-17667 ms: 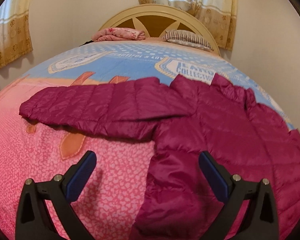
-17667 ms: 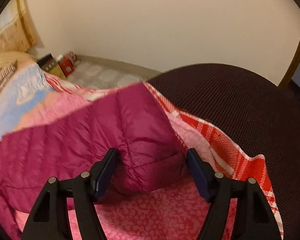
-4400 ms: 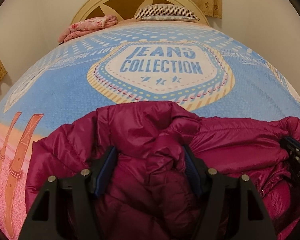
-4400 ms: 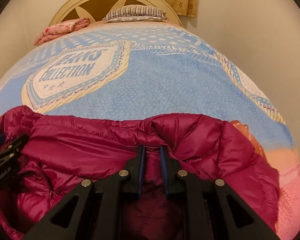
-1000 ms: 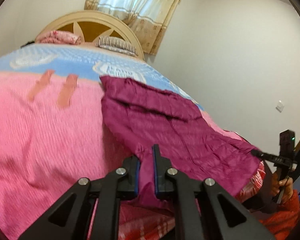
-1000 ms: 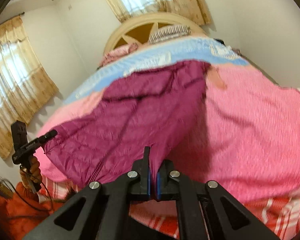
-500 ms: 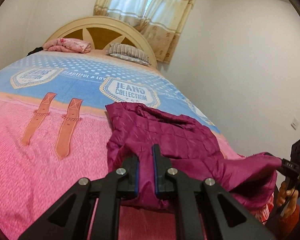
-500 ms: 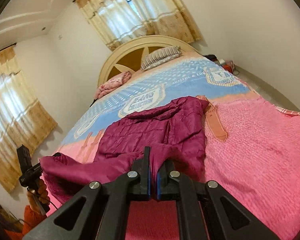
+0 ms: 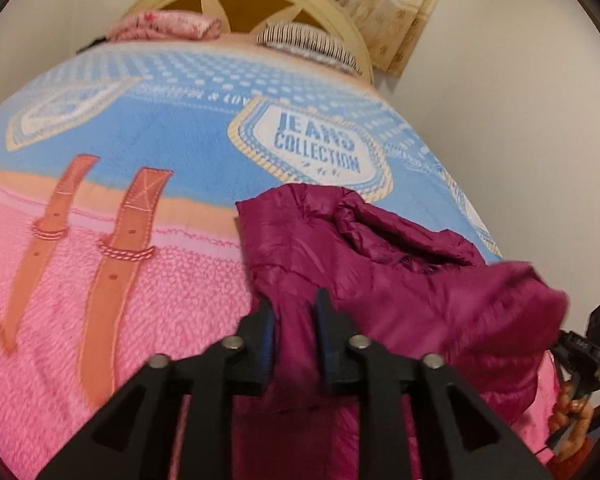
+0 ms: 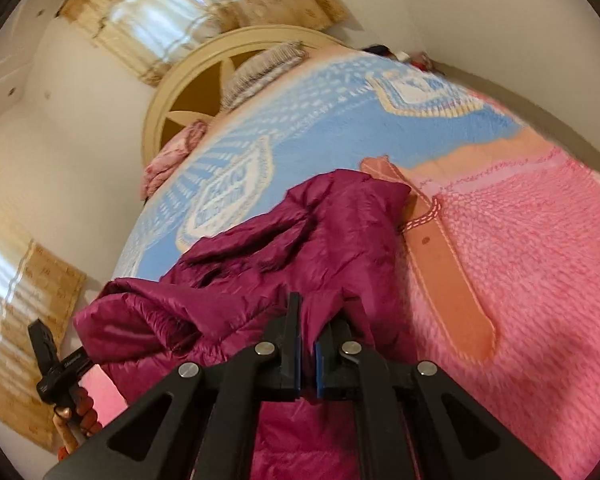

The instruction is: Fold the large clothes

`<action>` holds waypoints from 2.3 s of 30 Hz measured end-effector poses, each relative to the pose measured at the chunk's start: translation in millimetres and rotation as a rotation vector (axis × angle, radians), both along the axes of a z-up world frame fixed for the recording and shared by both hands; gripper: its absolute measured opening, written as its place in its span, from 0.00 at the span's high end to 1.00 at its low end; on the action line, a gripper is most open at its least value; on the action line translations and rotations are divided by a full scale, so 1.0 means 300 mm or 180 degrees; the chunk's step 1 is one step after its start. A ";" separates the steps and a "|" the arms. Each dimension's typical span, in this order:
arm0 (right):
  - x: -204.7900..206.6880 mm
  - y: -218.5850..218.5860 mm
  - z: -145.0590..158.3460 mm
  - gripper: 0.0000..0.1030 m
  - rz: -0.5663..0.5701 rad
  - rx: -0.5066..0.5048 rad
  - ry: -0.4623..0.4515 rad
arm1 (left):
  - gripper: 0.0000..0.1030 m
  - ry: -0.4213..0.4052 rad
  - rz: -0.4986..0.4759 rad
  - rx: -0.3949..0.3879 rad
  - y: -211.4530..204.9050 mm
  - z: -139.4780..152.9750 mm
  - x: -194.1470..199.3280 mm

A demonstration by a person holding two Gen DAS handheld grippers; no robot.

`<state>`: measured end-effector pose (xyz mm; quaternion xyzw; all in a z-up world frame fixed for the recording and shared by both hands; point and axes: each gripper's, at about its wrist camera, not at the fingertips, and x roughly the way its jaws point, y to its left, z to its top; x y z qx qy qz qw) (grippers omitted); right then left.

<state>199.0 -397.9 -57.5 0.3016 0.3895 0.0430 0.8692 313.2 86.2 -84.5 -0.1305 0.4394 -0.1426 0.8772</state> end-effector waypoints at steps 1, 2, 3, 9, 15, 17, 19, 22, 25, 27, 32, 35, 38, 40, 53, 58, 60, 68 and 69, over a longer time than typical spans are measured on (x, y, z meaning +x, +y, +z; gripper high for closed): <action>0.032 -0.014 -0.025 0.95 -0.0013 0.0094 0.0089 | 0.60 0.0033 -0.0008 -0.0017 0.007 -0.004 0.017; 0.056 -0.029 -0.049 0.94 -0.0025 0.0207 0.0166 | 0.41 0.0007 0.0006 0.0004 0.013 0.001 0.024; 0.069 -0.041 -0.064 0.92 -0.0017 0.0329 0.0173 | 0.24 -0.0120 0.0052 0.0068 0.026 0.016 0.028; 0.062 -0.138 -0.019 0.37 -0.0068 0.0763 -0.0402 | 0.07 -0.0680 -0.0028 0.0164 0.098 0.103 -0.012; 0.013 -0.064 0.073 0.29 0.0204 -0.0509 -0.0615 | 0.07 -0.0924 -0.0392 0.0491 0.079 0.057 -0.087; 0.054 -0.005 0.033 0.29 0.0430 -0.0836 -0.0396 | 0.07 -0.0886 -0.0488 0.0508 0.056 0.009 -0.084; 0.088 0.022 0.003 0.29 0.0554 -0.0924 -0.0316 | 0.07 -0.0776 -0.0495 0.0472 0.037 -0.024 -0.056; 0.150 0.061 -0.049 0.29 0.0674 -0.1166 -0.0181 | 0.07 -0.0636 -0.0578 0.0404 0.006 -0.059 -0.004; 0.182 0.095 -0.080 0.30 0.0776 -0.1359 -0.0091 | 0.07 -0.0622 -0.0718 0.0543 -0.046 -0.075 0.037; 0.183 0.118 -0.085 0.54 0.0789 -0.1559 -0.0089 | 0.07 -0.0640 -0.0780 0.0698 -0.086 -0.084 0.075; 0.158 0.121 -0.073 0.88 0.0608 -0.1605 -0.0097 | 0.81 -0.0426 -0.0785 0.0379 -0.092 -0.114 0.107; 0.079 0.120 -0.026 0.92 0.0393 -0.1575 -0.0278 | 0.88 -0.0630 -0.0663 0.0313 -0.073 -0.083 0.032; -0.021 0.146 0.032 0.93 0.0220 -0.1663 -0.0497 | 0.89 -0.0989 -0.0645 0.0385 -0.073 -0.024 -0.091; -0.104 0.193 0.074 0.93 0.0139 -0.1855 -0.0648 | 0.89 -0.1149 -0.0634 0.0406 -0.075 0.009 -0.148; 0.121 0.225 0.323 0.93 -0.0253 -0.2316 -0.1109 | 0.89 -0.1080 0.0129 0.0507 -0.152 0.183 0.161; 0.365 0.193 0.128 0.93 -0.0359 -0.2341 -0.0673 | 0.89 -0.0896 0.0430 0.0768 -0.221 0.043 0.325; 0.416 0.169 0.055 0.93 -0.0385 -0.2313 -0.0548 | 0.89 -0.0822 0.0494 0.0828 -0.237 -0.004 0.352; 0.520 0.117 -0.103 0.93 -0.0414 -0.2224 -0.0280 | 0.89 -0.0657 0.0574 0.0967 -0.273 -0.111 0.420; 0.524 0.115 -0.119 0.93 -0.0410 -0.2194 -0.0234 | 0.87 -0.0612 0.0565 0.0996 -0.280 -0.126 0.425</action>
